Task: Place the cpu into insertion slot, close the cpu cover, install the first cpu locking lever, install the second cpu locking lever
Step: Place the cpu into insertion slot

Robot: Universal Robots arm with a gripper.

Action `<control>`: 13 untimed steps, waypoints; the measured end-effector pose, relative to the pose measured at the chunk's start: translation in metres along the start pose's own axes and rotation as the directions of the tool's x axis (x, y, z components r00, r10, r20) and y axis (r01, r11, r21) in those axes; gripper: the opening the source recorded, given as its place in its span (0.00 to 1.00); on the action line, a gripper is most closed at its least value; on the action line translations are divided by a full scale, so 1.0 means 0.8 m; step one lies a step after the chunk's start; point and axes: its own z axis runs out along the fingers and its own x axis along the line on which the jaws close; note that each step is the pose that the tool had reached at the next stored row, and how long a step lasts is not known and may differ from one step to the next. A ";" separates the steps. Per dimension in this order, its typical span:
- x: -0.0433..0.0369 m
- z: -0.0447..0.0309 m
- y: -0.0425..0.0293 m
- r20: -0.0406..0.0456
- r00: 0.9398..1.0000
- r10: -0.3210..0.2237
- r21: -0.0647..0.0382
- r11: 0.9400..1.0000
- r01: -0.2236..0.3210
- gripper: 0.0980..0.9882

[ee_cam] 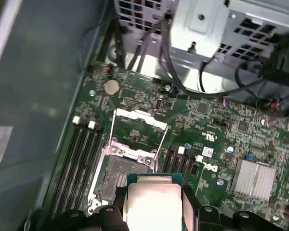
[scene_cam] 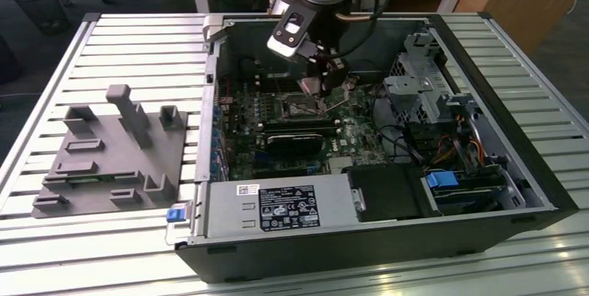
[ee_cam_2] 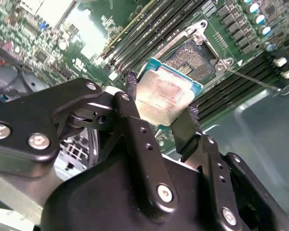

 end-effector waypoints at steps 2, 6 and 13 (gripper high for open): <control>0.000 0.0041 -0.0003 0.003 0.999 0.036 0.000 0.999 -0.036 0.49; 0.000 0.0107 -0.0009 0.009 0.994 0.108 -0.002 0.994 -0.108 0.49; 0.002 0.0179 -0.0011 0.017 0.979 0.202 -0.004 0.979 -0.202 0.49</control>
